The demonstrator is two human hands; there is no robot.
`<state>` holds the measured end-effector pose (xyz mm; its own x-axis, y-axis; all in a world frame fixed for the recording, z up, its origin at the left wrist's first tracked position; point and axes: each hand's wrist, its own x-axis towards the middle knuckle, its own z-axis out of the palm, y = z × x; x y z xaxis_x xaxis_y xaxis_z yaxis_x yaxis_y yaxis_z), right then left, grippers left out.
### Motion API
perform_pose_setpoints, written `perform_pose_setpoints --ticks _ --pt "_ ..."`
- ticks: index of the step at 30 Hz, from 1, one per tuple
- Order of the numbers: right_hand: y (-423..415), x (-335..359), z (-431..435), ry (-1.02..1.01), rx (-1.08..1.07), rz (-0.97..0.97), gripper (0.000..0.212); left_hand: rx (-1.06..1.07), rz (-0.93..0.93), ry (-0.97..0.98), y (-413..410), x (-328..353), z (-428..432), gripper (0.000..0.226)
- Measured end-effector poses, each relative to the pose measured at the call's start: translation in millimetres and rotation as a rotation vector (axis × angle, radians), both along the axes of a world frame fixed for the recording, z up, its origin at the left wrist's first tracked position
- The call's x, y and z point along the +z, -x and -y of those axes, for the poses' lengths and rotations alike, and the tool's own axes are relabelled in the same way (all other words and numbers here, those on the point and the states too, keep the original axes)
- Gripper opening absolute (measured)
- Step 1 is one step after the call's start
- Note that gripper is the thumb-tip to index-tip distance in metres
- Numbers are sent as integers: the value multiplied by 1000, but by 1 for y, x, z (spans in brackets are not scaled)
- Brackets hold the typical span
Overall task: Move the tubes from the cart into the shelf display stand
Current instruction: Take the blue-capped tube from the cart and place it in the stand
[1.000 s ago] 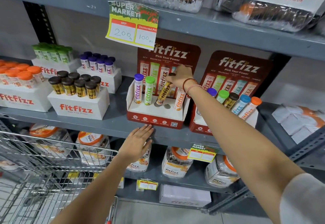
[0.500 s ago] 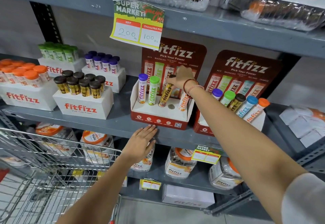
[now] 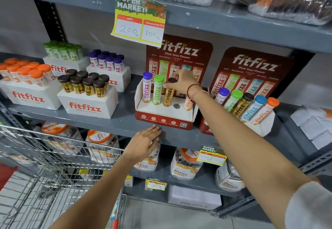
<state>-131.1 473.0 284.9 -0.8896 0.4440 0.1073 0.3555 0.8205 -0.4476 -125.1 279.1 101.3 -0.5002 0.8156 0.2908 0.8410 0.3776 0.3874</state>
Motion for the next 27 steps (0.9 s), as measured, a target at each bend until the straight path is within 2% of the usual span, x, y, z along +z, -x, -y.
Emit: perform_pose_setpoints --ticks 3,8,11,16,22,25,27 --pt "-13 -4 2 -19 -30 -31 53 48 13 -47 -2 6 16 33" --pt "-33 -28 44 -40 -57 -243 30 193 63 -67 -4 14 62 35" --pt "-31 -54 88 13 42 -230 27 334 131 -47 -11 7 101 35" --pt "-14 -118 171 113 340 19 20 598 246 34 -35 -19 175 36" --pt "3 -218 255 44 621 467 8 808 349 153 -76 -59 242 35" --pt "14 -275 275 27 657 708 16 875 390 194 -95 -80 258 38" --pt "21 -307 279 -20 618 813 31 898 432 231 -103 -90 258 38"
